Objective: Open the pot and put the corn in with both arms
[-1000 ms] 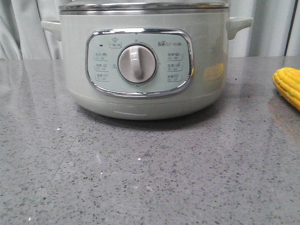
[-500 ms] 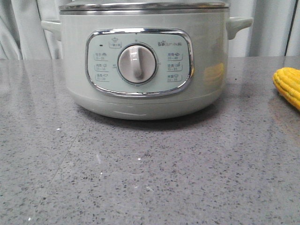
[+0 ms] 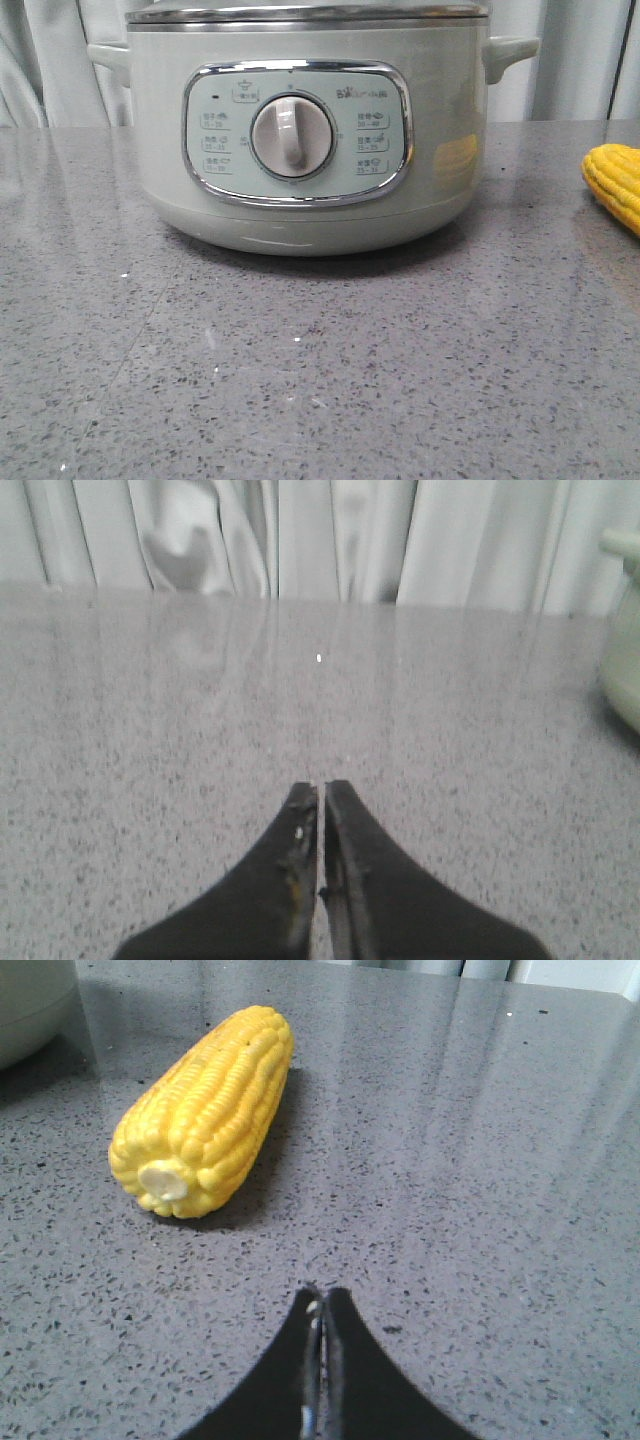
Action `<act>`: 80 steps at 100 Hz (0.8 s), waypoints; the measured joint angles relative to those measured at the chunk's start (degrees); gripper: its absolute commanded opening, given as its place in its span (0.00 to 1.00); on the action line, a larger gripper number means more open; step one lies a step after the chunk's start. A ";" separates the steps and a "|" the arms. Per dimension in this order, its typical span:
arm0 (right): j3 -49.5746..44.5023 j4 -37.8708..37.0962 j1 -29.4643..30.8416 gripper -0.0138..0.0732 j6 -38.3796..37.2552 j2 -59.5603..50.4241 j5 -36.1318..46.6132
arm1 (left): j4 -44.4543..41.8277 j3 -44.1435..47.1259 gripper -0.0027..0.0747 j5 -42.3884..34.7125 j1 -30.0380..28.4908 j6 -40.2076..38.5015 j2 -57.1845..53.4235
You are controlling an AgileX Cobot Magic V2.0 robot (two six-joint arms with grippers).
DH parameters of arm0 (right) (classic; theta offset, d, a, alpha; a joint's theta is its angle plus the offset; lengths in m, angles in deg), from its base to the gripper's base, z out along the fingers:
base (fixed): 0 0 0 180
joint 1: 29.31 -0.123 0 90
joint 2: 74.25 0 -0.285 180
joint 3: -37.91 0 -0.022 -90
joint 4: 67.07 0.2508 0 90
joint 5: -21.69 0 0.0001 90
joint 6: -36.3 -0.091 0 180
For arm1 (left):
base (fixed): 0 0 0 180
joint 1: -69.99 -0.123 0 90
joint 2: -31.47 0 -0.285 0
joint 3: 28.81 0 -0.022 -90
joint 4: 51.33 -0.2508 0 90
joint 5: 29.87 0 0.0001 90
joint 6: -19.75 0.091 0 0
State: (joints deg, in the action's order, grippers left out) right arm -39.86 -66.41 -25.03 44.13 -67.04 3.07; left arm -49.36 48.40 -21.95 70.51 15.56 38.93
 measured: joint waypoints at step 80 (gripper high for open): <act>0.00 6.19 0.00 0.09 0.00 0.00 25.34 | 1.95 -1.28 0.01 -13.94 0.00 0.00 0.00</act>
State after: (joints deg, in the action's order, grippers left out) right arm -39.86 -60.22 -25.03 44.13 -67.04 28.40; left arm -47.40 47.12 -35.89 70.51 15.56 38.93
